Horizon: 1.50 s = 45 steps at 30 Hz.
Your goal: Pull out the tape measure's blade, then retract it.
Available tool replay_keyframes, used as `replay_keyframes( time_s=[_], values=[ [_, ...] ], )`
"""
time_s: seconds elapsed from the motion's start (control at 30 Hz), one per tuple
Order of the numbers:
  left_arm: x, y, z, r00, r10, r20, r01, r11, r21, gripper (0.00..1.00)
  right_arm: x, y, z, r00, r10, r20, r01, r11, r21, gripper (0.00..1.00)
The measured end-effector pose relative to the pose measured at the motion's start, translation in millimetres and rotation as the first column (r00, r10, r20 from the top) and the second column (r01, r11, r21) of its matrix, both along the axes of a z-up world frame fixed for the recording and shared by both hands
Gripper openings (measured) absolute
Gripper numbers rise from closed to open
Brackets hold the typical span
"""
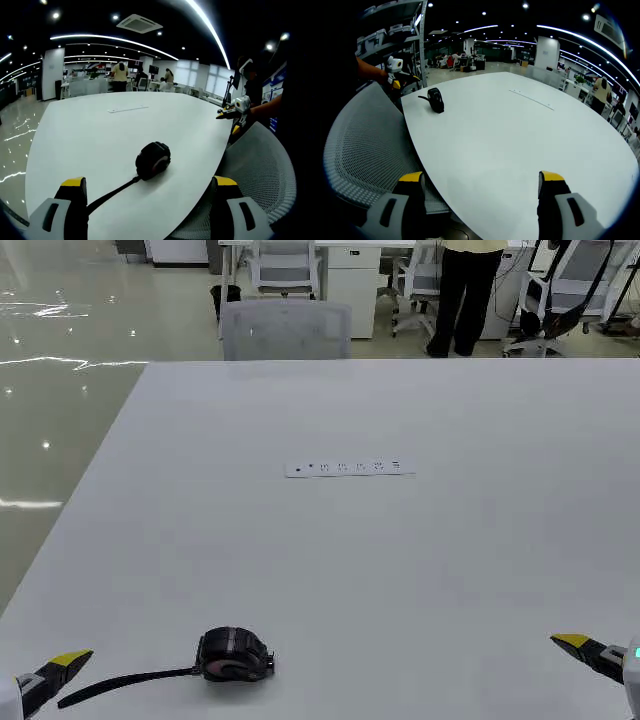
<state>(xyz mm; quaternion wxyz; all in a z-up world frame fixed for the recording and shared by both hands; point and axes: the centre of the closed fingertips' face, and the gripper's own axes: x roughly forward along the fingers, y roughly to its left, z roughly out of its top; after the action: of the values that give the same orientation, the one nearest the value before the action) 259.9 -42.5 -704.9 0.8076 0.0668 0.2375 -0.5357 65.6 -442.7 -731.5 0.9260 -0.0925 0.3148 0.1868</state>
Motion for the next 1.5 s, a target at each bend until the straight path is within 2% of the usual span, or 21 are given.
replay_keyframes(
  time_s=[0.73, 0.93, 1.27, 1.37, 1.43, 1.5],
  values=[
    [4.3, 5.2, -0.9, 1.0, -0.016, 0.0, 0.016, 1.0, 0.014, 1.0, -6.9, -0.7, 0.9, 1.0, 0.0, -0.016, 0.0, 1.0, -0.014, 0.95],
    [8.5, 6.6, 1.0, 1.0, -0.023, 0.012, 0.023, 1.0, 0.016, 1.0, -2.7, -0.6, 4.8, 1.0, 0.002, -0.011, -0.003, 1.0, -0.022, 0.95],
    [9.8, 3.5, -2.1, 0.999, -0.041, -0.012, 0.041, 0.999, 0.018, 1.0, 6.4, 0.8, 7.6, 1.0, 0.005, -0.017, -0.006, 0.999, -0.034, 0.94],
    [9.9, 0.3, -1.3, 0.998, -0.057, 0.0, 0.057, 0.998, 0.025, 1.0, 12.9, 4.3, 14.0, 1.0, 0.019, -0.001, -0.019, 0.999, -0.043, 0.95],
    [13.6, -2.3, 3.6, 0.996, -0.071, 0.046, 0.07, 0.997, 0.028, 1.0, 17.4, 7.8, 18.3, 1.0, 0.028, 0.003, -0.028, 0.999, -0.045, 0.95],
    [15.5, -3.3, 5.4, 0.997, -0.074, 0.031, 0.073, 0.997, 0.02, 1.0, 23.0, 9.7, 20.4, 0.999, 0.032, 0.007, -0.032, 0.998, -0.048, 0.96]
  ],
)
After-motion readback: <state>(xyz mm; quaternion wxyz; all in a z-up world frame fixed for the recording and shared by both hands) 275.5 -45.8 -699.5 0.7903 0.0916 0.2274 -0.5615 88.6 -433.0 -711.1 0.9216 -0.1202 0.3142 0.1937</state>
